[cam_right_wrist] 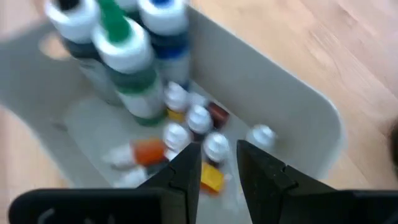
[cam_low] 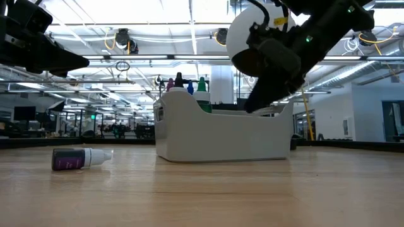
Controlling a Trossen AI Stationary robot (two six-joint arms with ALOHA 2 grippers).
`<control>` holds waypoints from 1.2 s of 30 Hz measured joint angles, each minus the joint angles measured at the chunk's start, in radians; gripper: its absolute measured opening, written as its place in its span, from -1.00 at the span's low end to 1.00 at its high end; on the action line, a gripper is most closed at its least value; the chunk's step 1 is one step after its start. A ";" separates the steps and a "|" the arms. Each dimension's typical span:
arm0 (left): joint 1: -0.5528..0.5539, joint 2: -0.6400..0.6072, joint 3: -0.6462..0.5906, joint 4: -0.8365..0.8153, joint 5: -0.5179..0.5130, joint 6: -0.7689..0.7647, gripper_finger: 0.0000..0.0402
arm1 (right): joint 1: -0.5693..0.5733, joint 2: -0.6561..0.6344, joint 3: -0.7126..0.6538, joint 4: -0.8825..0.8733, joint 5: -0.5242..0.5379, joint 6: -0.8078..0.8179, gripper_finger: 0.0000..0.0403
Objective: Pick & Place food coloring
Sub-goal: Put the small blue food coloring bottle into the gray bin
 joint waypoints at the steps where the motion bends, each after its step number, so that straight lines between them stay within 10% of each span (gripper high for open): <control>1: 0.000 0.000 0.000 0.000 0.000 0.000 -0.82 | 0.003 0.000 0.003 0.023 -0.016 -0.012 -0.53; 13: 0.000 0.000 0.000 0.002 0.000 0.000 -0.82 | 0.206 0.048 0.267 0.133 -0.092 -0.196 -0.54; 27: 0.000 0.006 0.000 0.015 -0.001 -0.005 -0.82 | 0.289 0.555 0.760 0.168 -0.366 -0.346 -0.53; 36: 0.000 0.006 0.000 0.006 -0.001 -0.003 -0.82 | 0.283 0.707 0.844 0.156 -0.430 -0.503 -0.45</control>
